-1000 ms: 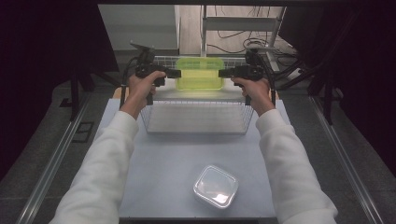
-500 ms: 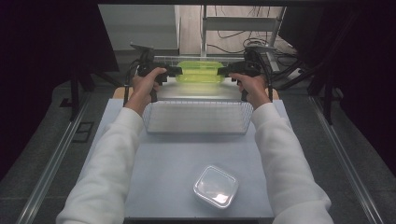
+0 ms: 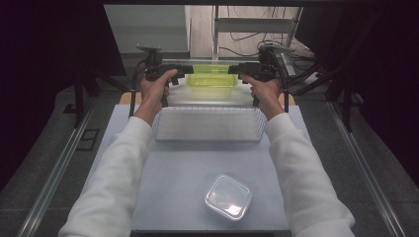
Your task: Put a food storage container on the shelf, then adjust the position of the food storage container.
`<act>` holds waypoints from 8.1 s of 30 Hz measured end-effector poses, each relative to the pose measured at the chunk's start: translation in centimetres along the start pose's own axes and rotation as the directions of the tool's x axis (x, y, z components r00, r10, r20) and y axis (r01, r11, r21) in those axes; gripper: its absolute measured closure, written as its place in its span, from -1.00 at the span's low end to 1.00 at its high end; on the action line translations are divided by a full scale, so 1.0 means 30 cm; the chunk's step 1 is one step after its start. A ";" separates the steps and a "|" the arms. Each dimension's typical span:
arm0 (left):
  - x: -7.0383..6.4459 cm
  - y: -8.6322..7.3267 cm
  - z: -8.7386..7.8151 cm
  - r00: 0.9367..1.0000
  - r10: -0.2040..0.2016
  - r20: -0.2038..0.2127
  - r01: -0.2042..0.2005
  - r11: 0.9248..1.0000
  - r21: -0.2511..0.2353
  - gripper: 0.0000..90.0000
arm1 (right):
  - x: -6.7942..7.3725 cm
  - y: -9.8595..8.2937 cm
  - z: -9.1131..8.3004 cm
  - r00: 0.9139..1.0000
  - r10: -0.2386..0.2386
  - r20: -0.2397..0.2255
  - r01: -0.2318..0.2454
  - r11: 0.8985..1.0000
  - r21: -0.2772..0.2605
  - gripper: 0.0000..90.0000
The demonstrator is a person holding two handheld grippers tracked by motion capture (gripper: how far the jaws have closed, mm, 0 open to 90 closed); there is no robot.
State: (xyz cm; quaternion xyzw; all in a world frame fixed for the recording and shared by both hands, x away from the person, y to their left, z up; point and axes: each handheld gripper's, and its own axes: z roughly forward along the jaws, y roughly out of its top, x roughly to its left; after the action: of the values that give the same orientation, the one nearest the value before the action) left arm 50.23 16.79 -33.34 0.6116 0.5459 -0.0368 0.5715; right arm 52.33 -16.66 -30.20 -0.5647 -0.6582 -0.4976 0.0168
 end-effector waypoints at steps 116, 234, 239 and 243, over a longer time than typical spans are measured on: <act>0.071 -0.879 -0.322 0.965 0.257 -0.047 -0.224 0.906 0.360 -0.36 | 0.096 -1.085 -0.294 0.722 -0.572 -0.391 0.692 0.582 0.428 0.94; 0.088 -0.872 -0.324 0.967 0.243 -0.079 -0.203 0.919 0.338 -0.37 | -0.142 -0.853 -0.053 0.837 -0.546 0.033 0.486 0.770 0.414 0.97; 0.087 -0.872 -0.324 0.966 0.245 -0.078 -0.206 0.918 0.339 -0.37 | -0.122 -0.865 -0.045 0.830 -0.557 0.013 0.502 0.757 0.417 0.97; 0.087 -0.872 -0.324 0.966 0.246 -0.079 -0.206 0.918 0.338 -0.37 | -0.115 -0.870 -0.040 0.828 -0.561 0.009 0.507 0.754 0.417 0.97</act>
State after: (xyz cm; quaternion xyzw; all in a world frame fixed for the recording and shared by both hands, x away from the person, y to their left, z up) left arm 27.08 19.10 -48.99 0.7580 0.4909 -0.0238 0.4287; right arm 33.11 -16.51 -48.21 -0.3692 -0.8784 -0.2983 -0.0560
